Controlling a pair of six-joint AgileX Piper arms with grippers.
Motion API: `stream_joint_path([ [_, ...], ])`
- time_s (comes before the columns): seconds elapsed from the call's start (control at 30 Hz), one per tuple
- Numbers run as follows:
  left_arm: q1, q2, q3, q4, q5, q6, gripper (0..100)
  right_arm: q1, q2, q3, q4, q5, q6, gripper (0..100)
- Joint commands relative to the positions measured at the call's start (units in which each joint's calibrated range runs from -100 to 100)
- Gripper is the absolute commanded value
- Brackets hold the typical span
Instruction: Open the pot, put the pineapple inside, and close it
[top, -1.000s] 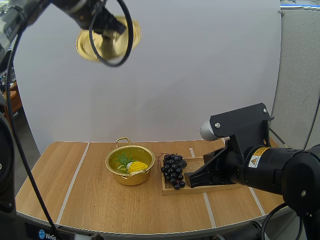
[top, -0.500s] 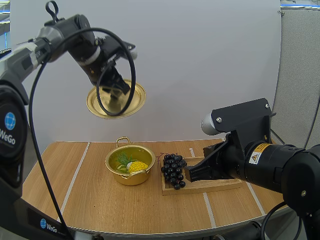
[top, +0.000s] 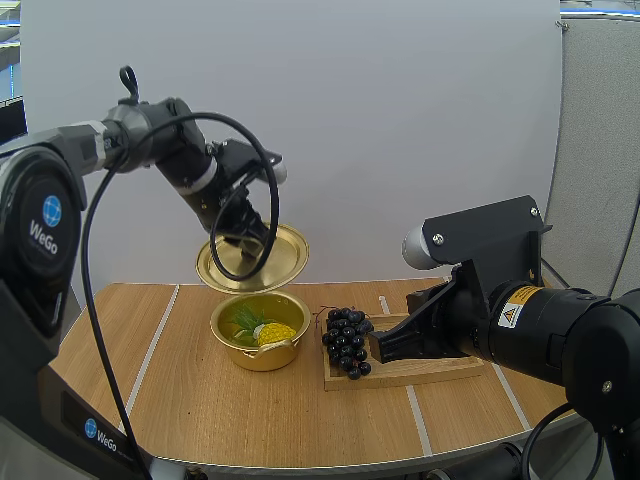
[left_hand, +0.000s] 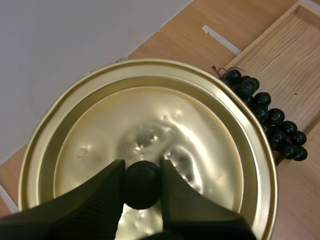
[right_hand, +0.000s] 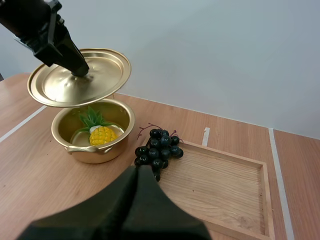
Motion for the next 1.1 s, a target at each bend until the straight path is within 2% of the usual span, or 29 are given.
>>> stream_joint_path([
  [0.0, 0.04, 2.7, 3.5, -1.4, -6.9, 1.3, 0, -0.1, -0.5, 0.2, -0.4, -0.6, 0.0, 0],
  [0.23, 0.04, 5.8, 6.0, -1.4, -12.6, 1.5, 0, -0.1, -0.5, 0.2, -0.4, -0.6, 0.0, 0],
  [1.07, 0.04, 13.9, 7.4, -2.4, -14.1, 2.1, 0, -0.1, -0.5, 0.2, -0.4, -0.6, 0.0, 0],
])
